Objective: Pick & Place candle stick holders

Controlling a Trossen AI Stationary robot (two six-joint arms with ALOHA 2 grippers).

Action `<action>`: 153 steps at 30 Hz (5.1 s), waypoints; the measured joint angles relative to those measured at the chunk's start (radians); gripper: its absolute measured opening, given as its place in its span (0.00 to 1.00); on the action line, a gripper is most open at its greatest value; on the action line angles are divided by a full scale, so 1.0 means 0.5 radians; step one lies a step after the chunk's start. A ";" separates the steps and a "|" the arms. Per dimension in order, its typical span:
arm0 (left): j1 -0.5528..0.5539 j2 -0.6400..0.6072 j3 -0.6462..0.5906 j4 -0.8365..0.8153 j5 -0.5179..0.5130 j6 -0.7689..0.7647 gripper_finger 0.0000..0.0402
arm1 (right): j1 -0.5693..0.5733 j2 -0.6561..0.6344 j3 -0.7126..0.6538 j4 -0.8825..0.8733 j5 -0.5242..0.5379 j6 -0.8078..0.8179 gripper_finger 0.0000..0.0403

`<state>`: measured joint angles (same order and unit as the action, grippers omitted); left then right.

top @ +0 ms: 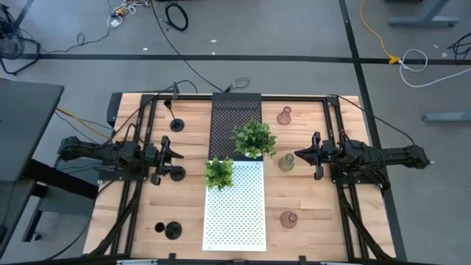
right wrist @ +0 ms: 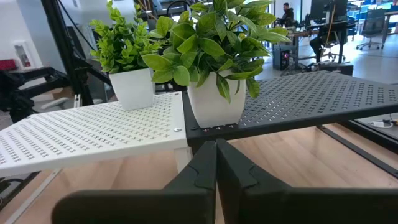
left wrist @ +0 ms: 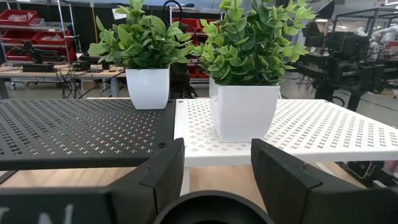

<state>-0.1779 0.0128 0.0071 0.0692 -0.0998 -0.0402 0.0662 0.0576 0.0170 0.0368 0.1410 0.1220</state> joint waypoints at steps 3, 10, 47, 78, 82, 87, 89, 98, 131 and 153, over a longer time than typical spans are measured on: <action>0.001 0.001 0.000 0.000 0.000 0.000 0.47 | 0.000 0.000 0.000 0.000 0.000 0.001 0.02; 0.000 0.000 0.000 0.000 0.000 0.000 0.47 | 0.000 0.000 0.000 0.000 0.000 0.000 0.02; 0.001 -0.001 0.000 0.030 -0.123 -0.062 0.47 | 0.001 0.000 0.000 -0.001 0.000 -0.337 0.02; 0.000 0.000 0.507 -0.210 -0.188 -0.068 0.72 | 0.000 0.000 0.000 -0.001 0.001 -0.419 0.02; 0.000 0.000 0.680 -0.454 -0.485 -0.001 0.72 | 0.000 0.000 0.000 -0.001 0.000 -0.420 0.02; 0.001 -0.001 0.775 -0.748 -1.127 0.007 0.72 | 0.000 0.000 0.000 -0.001 0.000 -0.420 0.02; 0.001 0.000 0.769 -0.808 -1.361 0.012 0.72 | 0.000 0.000 0.000 -0.001 0.000 -0.421 0.02; 0.001 0.000 0.756 -0.811 -1.840 -0.002 0.72 | 0.000 0.000 0.000 -0.001 0.001 -0.427 0.02; 0.076 0.687 0.756 -1.175 -2.360 -0.767 0.72 | 0.000 0.000 0.000 0.192 -0.001 -0.252 0.02; 0.521 1.171 0.756 -1.376 -2.107 -1.268 0.72 | 0.000 0.000 0.000 0.314 -0.001 -0.144 0.02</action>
<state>0.0824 0.5981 0.3851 -0.6186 -1.1534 -0.6741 0.0662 0.0574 0.0170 0.1938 0.1406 0.0502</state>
